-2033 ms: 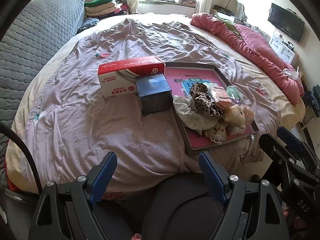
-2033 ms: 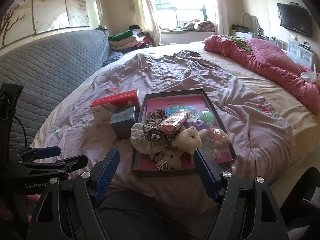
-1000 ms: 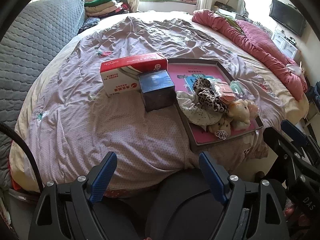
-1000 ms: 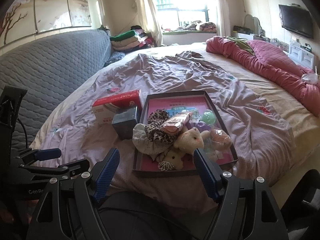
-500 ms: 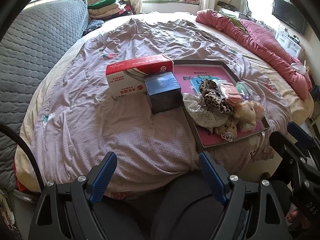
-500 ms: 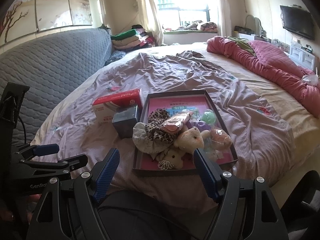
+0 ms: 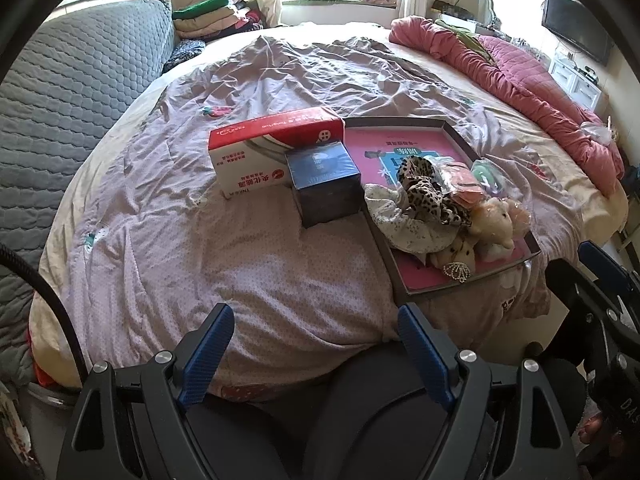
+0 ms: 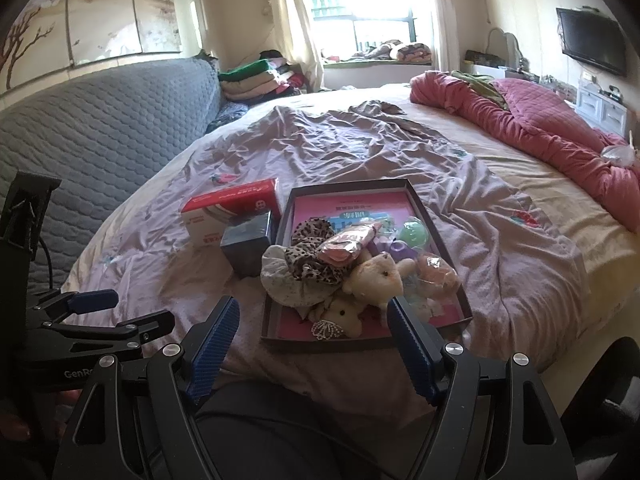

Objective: Organize soft objects

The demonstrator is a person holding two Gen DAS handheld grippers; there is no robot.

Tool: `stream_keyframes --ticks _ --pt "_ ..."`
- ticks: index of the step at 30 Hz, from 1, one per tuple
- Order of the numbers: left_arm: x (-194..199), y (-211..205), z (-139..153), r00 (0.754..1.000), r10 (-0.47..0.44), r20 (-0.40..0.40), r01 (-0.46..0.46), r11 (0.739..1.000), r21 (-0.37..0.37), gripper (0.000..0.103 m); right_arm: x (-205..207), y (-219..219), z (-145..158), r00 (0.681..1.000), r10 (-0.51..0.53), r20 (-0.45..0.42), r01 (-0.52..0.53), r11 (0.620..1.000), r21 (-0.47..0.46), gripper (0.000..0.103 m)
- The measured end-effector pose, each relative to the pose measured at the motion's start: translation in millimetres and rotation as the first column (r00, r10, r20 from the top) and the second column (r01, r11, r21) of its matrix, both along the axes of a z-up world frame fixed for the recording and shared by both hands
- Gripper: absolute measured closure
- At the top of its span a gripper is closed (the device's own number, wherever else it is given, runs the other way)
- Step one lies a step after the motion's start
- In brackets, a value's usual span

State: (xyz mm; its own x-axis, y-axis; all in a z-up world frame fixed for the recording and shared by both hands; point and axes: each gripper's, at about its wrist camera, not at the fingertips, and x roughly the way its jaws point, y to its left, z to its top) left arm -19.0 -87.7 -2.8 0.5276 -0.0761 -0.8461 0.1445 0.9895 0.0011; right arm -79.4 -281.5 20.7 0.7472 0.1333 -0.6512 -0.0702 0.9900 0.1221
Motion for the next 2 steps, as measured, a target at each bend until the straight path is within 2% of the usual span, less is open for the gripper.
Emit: stream_keyframes --ticks 2 --pt "-0.2 0.5 0.3 1.0 0.002 0.001 -0.002 1.0 0.001 0.02 0.0 0.0 -0.4 1.0 0.001 -0.001 -0.001 1.0 0.001 0.025"
